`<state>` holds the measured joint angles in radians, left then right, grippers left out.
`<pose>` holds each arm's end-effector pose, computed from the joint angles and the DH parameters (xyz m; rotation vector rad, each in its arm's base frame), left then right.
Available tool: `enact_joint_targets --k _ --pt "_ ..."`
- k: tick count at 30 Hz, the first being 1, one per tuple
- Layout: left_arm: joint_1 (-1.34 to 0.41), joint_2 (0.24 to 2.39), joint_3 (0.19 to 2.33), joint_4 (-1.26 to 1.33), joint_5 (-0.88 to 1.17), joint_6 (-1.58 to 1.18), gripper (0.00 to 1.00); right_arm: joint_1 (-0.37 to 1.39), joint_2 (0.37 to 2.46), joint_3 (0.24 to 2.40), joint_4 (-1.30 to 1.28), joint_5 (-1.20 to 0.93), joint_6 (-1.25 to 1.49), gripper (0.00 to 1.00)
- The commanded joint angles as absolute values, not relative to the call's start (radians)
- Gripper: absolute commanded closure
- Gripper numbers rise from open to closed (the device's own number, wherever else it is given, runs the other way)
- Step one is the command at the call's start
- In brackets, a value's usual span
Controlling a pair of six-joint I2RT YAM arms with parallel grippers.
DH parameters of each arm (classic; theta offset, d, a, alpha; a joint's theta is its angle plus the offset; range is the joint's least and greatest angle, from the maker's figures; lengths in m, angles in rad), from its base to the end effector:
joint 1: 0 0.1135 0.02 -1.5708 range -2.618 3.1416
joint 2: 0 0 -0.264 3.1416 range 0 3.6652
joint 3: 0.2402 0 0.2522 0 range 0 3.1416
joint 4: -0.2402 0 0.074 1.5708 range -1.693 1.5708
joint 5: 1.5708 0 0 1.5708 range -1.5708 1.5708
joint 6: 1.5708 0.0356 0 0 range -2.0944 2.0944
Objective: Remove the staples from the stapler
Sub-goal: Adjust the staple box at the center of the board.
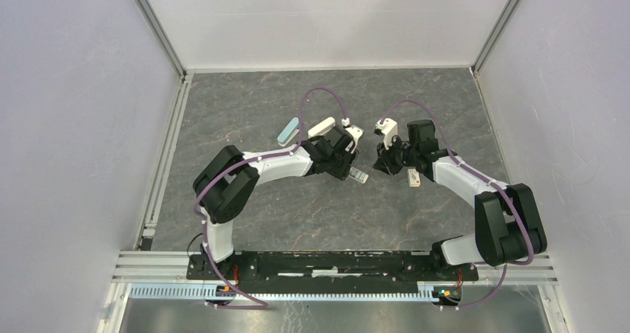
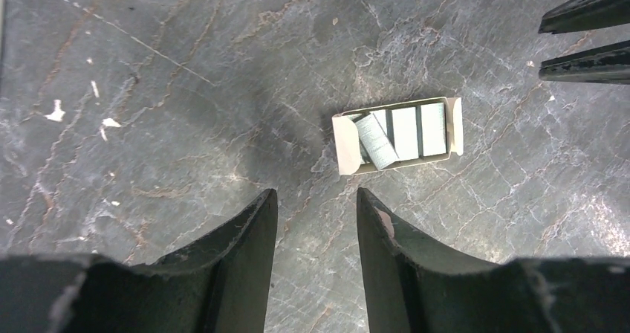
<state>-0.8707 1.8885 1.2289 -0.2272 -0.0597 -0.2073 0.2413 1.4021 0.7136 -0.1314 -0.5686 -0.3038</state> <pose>0.2606 -0.3061 0.1767 0.7881 2.3695 -0.3923 0.2614 0.0841 0.1884 -0.8750 2.1458 0.6440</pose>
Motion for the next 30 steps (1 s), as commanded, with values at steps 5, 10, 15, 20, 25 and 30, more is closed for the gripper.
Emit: enact_joint_targets --k 5,10,15,20,25,30 --pt "-0.871 1.706 1.094 -0.047 -0.007 -0.245 0.49 0.239 1.380 0.720 -0.130 -0.607 -0.333 0.76" --pt "-0.890 1.642 1.010 0.074 0.065 -0.444 0.50 0.235 1.357 0.726 -0.140 -0.608 -0.346 0.76" --pt "-0.943 1.674 1.044 0.025 -0.088 -0.607 0.53 0.192 1.336 0.730 -0.158 -0.625 -0.344 0.76" --pt "-0.985 1.770 1.184 -0.143 -0.252 -0.634 0.55 0.149 1.331 0.735 -0.169 -0.662 -0.341 0.76" --pt "-0.991 1.831 1.278 -0.220 -0.304 -0.582 0.61 0.130 1.334 0.738 -0.177 -0.679 -0.344 0.76" --pt "-0.995 1.894 1.360 -0.290 -0.316 -0.557 0.63 0.120 1.342 0.742 -0.183 -0.690 -0.346 0.76"
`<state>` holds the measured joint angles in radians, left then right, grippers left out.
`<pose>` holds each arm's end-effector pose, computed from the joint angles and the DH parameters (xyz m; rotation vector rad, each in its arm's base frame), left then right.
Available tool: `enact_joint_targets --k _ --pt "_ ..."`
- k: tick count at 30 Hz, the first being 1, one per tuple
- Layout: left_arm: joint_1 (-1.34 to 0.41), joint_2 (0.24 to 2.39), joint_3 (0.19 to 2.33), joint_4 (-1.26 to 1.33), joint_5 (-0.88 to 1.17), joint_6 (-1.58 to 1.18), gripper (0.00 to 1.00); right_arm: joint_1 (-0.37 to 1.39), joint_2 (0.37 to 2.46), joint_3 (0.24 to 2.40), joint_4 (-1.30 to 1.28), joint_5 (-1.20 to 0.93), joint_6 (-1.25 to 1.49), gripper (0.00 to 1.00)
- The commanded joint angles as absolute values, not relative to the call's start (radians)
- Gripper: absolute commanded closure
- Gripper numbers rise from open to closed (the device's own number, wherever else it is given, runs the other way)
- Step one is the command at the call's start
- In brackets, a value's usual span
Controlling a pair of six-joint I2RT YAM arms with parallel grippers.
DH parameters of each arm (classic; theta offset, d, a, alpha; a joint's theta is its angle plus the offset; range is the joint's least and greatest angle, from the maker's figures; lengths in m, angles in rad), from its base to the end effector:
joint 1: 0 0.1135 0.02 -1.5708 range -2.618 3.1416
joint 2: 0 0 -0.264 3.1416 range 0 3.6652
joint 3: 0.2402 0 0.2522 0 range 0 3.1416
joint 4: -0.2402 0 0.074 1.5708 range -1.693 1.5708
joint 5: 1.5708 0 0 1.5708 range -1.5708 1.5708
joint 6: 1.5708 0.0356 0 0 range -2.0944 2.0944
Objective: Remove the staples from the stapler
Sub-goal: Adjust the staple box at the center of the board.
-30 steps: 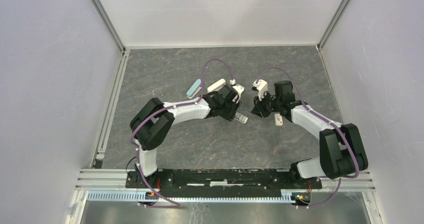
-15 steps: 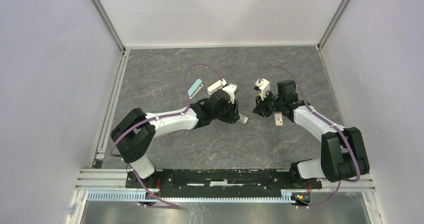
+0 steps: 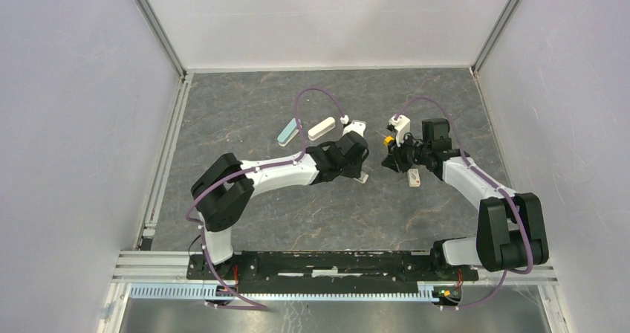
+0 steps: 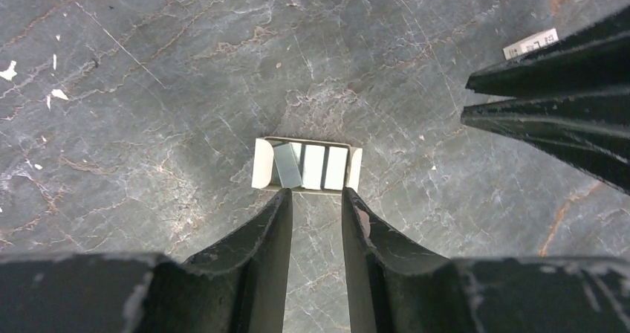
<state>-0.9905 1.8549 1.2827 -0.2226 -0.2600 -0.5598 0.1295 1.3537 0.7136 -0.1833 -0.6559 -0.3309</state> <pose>0.2315 -0.3365 0.2073 0.3836 2.3475 -0.4576 0.2599 0.0557 0.1981 -0.8081 2.1288 0.6750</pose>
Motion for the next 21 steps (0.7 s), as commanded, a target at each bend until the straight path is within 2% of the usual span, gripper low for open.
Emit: enact_joint_targets --k 1,21 --pt "-0.996 1.900 1.366 -0.294 -0.318 -0.555 0.63 0.118 1.344 0.743 -0.184 -0.690 -0.347 0.76" --pt "-0.997 1.989 1.442 -0.357 -0.288 -0.551 0.68 0.109 1.355 0.741 -0.186 -0.704 -0.353 0.76"
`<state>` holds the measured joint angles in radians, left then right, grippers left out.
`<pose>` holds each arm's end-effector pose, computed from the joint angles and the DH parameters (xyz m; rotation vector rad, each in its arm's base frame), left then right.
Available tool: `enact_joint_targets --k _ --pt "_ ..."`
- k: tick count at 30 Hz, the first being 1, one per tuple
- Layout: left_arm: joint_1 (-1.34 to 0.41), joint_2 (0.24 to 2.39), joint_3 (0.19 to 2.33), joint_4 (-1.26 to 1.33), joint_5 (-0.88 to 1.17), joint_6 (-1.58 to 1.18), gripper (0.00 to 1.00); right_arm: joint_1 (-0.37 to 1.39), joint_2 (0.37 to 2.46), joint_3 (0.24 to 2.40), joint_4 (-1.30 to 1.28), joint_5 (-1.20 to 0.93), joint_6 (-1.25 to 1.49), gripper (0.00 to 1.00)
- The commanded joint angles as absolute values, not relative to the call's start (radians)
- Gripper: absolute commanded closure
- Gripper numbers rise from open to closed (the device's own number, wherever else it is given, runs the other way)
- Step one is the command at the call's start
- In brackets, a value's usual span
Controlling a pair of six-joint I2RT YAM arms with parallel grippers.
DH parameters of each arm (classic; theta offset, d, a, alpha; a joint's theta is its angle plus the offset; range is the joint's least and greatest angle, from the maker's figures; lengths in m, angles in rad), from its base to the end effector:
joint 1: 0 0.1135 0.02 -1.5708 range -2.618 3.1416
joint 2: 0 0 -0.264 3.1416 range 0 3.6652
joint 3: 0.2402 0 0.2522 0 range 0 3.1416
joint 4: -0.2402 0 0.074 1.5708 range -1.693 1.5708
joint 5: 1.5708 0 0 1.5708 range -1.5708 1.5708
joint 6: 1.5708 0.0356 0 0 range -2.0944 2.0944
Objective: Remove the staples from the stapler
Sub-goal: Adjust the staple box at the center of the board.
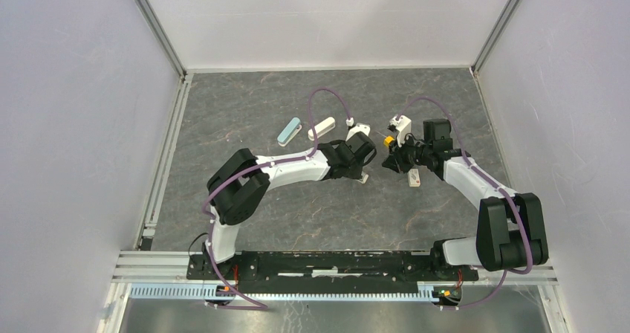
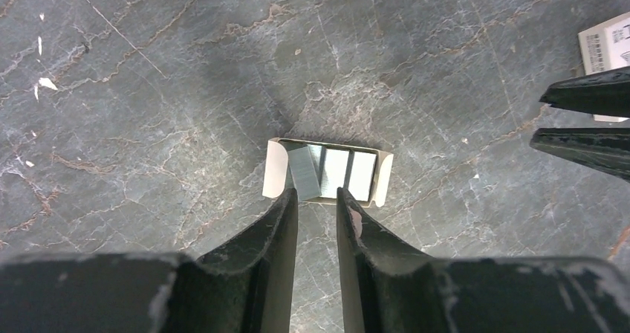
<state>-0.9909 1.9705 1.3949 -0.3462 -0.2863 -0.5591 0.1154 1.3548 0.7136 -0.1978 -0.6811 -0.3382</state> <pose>0.2420 -0.3511 0.1875 0.4114 2.4340 -0.3265 0.2592 0.0526 0.1973 -0.8066 2.1316 0.6991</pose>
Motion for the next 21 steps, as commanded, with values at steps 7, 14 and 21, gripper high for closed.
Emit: enact_joint_targets --k 7,14,21 --pt "-0.997 2.002 1.449 -0.360 -0.289 -0.549 0.69 0.110 1.358 0.741 -0.187 -0.704 -0.353 0.76" --pt "-0.997 2.011 1.458 -0.364 -0.287 -0.547 0.70 0.110 1.356 0.741 -0.186 -0.707 -0.354 0.76" --pt "-0.997 2.024 1.475 -0.382 -0.299 -0.545 0.71 0.109 1.357 0.741 -0.187 -0.709 -0.354 0.76"
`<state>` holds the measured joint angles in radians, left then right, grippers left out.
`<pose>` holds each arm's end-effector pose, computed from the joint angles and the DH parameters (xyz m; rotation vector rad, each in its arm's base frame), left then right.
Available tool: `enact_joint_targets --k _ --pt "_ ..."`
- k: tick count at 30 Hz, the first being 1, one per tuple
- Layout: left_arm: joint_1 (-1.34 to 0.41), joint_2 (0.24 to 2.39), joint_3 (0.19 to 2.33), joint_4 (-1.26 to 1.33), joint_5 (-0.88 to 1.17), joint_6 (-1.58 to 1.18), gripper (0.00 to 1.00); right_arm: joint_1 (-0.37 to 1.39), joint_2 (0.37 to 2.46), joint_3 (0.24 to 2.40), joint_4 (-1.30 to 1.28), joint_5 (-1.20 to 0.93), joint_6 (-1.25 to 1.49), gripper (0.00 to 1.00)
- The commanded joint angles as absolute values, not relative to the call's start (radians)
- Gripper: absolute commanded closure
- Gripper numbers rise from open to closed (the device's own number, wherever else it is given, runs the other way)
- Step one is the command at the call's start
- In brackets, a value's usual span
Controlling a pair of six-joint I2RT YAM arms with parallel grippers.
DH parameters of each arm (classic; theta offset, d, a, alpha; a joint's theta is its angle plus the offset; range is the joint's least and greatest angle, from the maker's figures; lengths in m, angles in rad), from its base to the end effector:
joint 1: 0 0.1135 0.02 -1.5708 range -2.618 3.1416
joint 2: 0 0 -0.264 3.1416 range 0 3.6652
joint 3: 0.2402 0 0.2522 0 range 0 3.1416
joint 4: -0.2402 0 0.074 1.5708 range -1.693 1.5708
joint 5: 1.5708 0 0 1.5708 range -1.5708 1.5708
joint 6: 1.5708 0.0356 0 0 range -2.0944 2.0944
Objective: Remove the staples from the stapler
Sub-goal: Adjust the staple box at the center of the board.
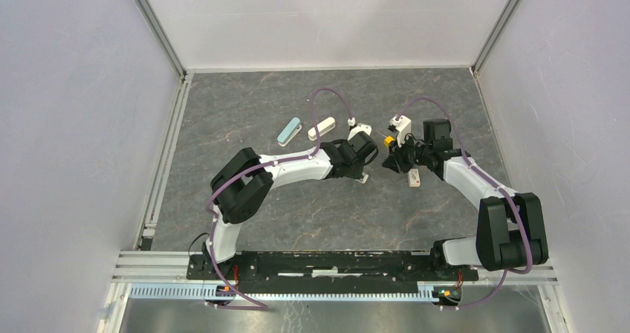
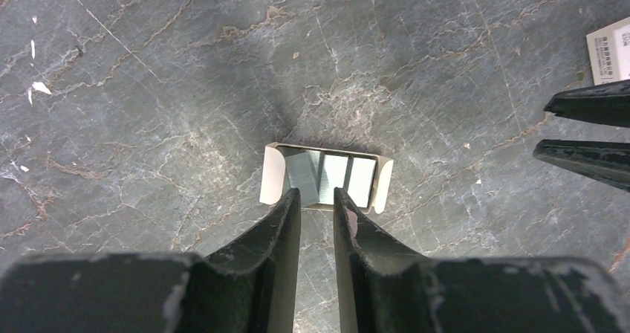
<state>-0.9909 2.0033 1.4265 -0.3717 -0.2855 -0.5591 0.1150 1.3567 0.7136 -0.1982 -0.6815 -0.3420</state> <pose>0.2450 -0.3557 0.1820 0.4206 2.4543 -0.3043 0.2593 0.0525 0.1968 -0.8098 2.1317 0.6984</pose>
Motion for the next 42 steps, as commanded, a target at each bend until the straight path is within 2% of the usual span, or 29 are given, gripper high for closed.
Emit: enact_joint_targets --k 1,42 --pt "-0.997 2.025 1.476 -0.386 -0.302 -0.542 0.71 0.110 1.357 0.741 -0.187 -0.710 -0.354 0.76" --pt "-0.996 2.017 1.493 -0.408 -0.318 -0.523 0.69 0.109 1.359 0.739 -0.187 -0.715 -0.357 0.76"
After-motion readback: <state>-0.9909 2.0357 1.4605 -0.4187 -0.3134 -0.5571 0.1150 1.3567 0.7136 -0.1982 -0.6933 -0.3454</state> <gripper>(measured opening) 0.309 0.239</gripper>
